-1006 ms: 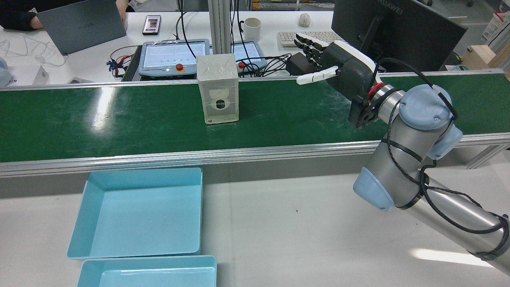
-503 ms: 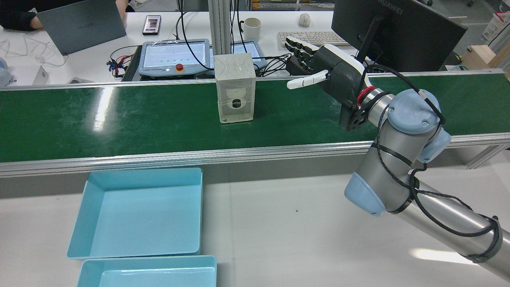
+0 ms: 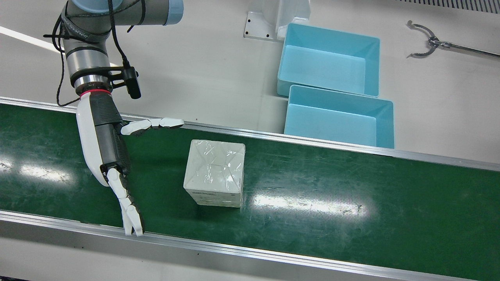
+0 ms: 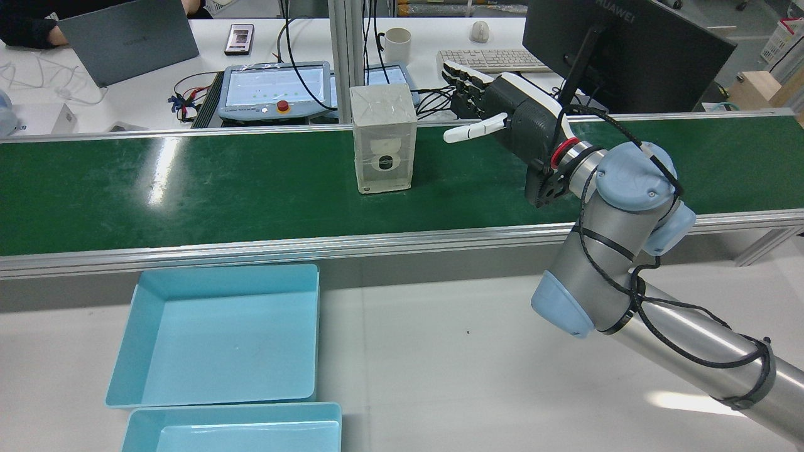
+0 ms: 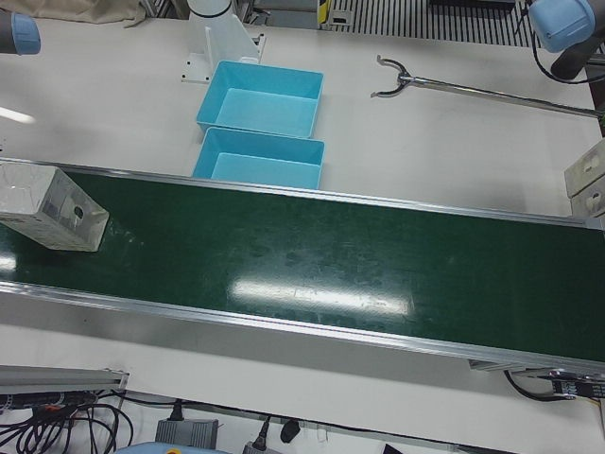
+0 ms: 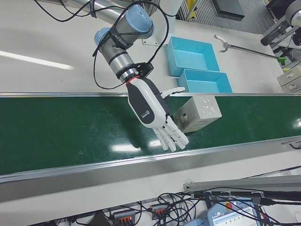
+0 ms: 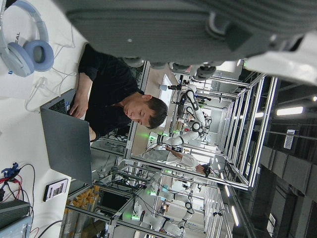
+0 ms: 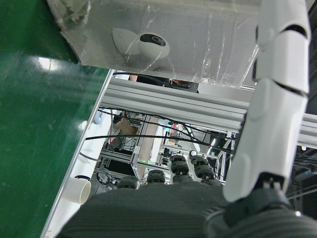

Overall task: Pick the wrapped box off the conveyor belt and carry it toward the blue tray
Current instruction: 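Move the right hand along the belt toward the white wrapped box, then close the right hand fingers around the top of the wrapped box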

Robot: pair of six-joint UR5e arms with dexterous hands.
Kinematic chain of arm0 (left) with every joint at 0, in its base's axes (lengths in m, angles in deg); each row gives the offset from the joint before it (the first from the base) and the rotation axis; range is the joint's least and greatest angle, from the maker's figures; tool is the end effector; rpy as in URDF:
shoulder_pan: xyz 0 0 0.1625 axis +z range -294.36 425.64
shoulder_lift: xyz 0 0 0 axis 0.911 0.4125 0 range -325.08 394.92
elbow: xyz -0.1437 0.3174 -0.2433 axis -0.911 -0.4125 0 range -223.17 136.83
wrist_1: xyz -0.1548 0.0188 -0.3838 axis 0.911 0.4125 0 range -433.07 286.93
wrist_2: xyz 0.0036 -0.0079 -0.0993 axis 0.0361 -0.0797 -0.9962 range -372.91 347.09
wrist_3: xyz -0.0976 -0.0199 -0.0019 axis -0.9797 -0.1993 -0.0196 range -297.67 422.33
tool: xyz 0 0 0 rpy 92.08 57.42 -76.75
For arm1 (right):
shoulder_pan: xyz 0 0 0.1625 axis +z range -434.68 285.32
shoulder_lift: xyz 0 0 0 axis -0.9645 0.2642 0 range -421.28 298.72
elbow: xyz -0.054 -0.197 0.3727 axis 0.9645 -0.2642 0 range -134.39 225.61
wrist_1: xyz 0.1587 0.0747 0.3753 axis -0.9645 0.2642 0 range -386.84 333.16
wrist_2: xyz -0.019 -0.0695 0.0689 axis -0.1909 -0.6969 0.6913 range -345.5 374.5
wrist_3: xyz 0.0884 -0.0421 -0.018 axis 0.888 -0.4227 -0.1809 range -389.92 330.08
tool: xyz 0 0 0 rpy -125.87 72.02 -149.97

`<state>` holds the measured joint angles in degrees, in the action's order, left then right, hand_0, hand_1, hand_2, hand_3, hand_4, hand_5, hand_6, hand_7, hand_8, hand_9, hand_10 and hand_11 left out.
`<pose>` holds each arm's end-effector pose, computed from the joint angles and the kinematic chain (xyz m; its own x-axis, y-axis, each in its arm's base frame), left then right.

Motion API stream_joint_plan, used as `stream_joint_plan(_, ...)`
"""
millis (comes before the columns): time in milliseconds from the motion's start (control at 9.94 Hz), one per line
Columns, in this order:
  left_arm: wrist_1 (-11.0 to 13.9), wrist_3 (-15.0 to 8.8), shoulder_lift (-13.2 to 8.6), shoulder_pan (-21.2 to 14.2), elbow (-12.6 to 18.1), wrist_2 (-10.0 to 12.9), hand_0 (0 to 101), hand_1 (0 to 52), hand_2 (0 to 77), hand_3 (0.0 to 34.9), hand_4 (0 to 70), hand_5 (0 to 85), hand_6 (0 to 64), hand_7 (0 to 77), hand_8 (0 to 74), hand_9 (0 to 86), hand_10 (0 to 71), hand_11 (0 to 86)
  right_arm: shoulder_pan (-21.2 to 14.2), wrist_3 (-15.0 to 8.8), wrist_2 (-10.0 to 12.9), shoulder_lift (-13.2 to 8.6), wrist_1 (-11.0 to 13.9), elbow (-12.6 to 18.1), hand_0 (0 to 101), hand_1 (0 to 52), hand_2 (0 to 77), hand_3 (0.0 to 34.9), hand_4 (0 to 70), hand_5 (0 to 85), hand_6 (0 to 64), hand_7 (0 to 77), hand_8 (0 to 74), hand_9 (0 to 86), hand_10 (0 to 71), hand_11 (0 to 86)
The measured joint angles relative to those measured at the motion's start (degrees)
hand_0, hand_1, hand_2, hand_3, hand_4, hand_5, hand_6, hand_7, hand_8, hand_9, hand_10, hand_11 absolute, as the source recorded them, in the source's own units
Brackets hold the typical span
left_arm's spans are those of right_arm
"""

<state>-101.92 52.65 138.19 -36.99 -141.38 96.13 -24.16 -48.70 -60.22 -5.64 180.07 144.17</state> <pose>-0.2171 -0.5080 0.5434 -0.9743 -0.0865 0.2080 -0.1946 -0.1417 -0.9706 -0.2882 -0.6008 0.3156 -0.9139 0.3270 0.2406 -0.1255 0.3360 -0.9335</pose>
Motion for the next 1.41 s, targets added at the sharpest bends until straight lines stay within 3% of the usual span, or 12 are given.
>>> stream_joint_plan(1006, 0.0, 0.0, 0.0, 0.0, 0.0, 0.0, 0, 0.0, 0.5, 0.0, 0.0, 1.1, 0.0, 0.0, 0.0, 0.0, 0.0, 0.0, -2.1, 0.1, 1.2, -0.1, -1.9, -1.9, 45, 10.9, 12.5, 4.1, 4.4, 6.0, 0.0, 0.5, 1.1, 1.6, 0.0, 1.6)
stream_joint_plan(1409, 0.0, 0.0, 0.0, 0.0, 0.0, 0.0, 0, 0.0, 0.5, 0.0, 0.0, 1.1, 0.0, 0.0, 0.0, 0.0, 0.5, 0.0, -2.2, 0.1, 2.9, 0.0, -1.9, -1.9, 45, 10.9, 12.5, 3.2, 4.4, 6.0, 0.0, 0.5, 1.1, 1.6, 0.0, 1.6)
